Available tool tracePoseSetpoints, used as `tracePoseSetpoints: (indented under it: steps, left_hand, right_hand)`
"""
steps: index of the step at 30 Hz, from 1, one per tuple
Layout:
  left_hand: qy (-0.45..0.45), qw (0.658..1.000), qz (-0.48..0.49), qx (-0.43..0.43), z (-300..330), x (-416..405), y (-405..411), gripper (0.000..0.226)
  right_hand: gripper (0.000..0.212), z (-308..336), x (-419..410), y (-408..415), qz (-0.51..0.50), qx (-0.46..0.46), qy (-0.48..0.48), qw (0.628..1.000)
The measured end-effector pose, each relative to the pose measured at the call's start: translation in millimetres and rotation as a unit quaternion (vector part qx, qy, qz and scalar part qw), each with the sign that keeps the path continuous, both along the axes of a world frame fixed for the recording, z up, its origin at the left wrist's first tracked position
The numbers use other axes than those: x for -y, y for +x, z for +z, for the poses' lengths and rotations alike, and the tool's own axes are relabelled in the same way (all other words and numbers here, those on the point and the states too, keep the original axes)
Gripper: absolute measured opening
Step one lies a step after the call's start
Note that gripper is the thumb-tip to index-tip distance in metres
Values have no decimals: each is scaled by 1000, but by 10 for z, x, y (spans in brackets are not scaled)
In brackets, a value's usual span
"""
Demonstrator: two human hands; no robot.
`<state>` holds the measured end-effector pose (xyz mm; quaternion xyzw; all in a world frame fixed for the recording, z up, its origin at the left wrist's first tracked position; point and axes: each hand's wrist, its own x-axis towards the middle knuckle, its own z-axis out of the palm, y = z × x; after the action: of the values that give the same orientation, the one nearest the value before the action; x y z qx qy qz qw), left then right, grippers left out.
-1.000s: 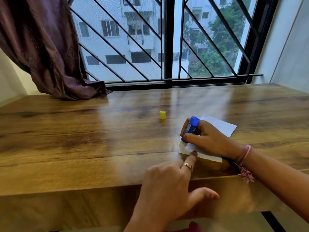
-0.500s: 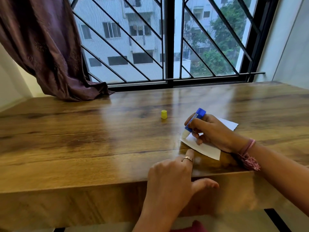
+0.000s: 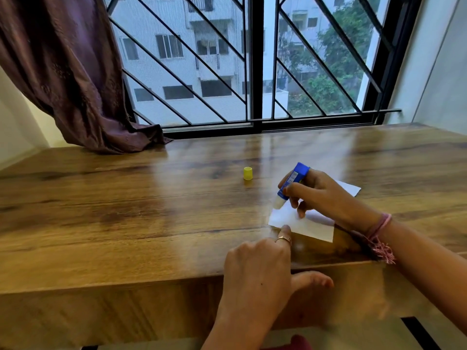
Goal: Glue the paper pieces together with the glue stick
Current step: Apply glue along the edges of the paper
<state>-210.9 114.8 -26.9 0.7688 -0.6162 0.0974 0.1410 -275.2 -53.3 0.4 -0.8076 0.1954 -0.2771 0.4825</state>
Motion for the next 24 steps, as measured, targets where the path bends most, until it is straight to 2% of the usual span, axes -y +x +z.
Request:
tracePoseSetpoints:
  steps: [6, 11, 18, 24]
  left_hand:
    - [7, 1000, 16, 1, -33, 13, 24, 100]
    - [28, 999, 30, 9, -1, 3, 9, 98]
    - [38, 999, 29, -4, -6, 23, 26, 96]
    - [39, 999, 27, -6, -15, 33, 30, 97]
  right_hand:
    - [1, -21, 83, -8, -39, 16, -127, 991]
    - [21, -77, 48, 2, 10, -20, -174, 985]
    - [15, -81, 50, 25, 40, -48, -224, 973]
    - [16, -65, 124, 44, -6, -56, -269, 961]
